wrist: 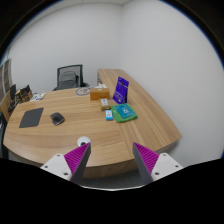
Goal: Arrange mouse
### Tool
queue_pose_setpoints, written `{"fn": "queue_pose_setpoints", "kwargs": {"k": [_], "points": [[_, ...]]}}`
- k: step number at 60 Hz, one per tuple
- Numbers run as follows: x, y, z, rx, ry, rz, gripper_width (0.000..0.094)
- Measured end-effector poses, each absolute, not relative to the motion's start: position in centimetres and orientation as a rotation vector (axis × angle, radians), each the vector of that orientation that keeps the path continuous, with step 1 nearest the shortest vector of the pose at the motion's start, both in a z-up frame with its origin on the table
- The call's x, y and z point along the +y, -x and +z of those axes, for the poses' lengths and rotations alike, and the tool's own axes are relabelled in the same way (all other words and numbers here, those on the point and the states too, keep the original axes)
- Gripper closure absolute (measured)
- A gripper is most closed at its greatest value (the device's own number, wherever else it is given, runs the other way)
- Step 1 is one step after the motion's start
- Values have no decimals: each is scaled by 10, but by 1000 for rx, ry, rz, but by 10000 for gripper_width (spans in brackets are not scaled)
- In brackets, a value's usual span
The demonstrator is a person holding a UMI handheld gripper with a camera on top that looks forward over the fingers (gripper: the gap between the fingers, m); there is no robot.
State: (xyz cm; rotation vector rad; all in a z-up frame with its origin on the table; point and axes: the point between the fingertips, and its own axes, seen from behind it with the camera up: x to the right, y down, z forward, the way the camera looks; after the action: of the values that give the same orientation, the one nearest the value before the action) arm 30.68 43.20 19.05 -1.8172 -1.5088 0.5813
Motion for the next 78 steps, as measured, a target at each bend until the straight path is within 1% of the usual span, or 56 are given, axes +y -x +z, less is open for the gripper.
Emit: {"fn": "queue_pose_setpoints", "kwargs": {"k": [11, 22, 39, 57, 78], "points": [[426, -300, 184, -1520, 1812, 579, 74], [405, -286, 173, -1558, 1798, 595, 74], [338, -256, 163, -1647, 1763, 644, 73], [257, -211, 139, -1761, 1702, 717, 74], [193, -152, 105, -1803, 1669, 747, 77]]}}
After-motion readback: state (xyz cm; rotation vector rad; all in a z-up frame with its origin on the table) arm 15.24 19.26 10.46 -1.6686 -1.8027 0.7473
